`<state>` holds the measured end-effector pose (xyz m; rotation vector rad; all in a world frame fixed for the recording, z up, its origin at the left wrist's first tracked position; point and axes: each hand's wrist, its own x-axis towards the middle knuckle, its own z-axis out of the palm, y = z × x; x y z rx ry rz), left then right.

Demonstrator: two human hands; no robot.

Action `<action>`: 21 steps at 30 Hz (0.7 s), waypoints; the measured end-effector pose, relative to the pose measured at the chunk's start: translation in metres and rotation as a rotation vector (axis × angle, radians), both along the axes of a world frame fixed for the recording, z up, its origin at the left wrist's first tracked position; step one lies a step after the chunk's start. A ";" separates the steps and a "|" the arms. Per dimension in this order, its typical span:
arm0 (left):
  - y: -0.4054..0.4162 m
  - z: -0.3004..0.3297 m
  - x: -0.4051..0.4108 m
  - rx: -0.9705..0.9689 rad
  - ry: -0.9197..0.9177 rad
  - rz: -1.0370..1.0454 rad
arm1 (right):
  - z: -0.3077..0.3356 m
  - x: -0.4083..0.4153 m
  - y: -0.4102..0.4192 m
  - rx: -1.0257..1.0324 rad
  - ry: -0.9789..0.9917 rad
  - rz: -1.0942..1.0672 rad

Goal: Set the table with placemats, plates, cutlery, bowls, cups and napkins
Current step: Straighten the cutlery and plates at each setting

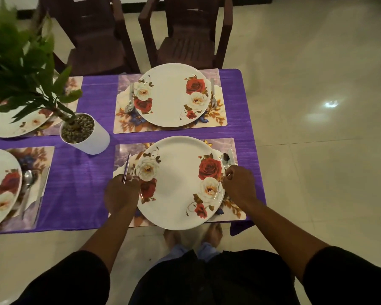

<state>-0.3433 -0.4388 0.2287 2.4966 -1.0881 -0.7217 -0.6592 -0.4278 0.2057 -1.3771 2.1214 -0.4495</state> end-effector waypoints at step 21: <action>-0.004 -0.003 0.034 -0.008 -0.038 -0.071 | 0.001 0.029 0.005 0.040 -0.046 -0.143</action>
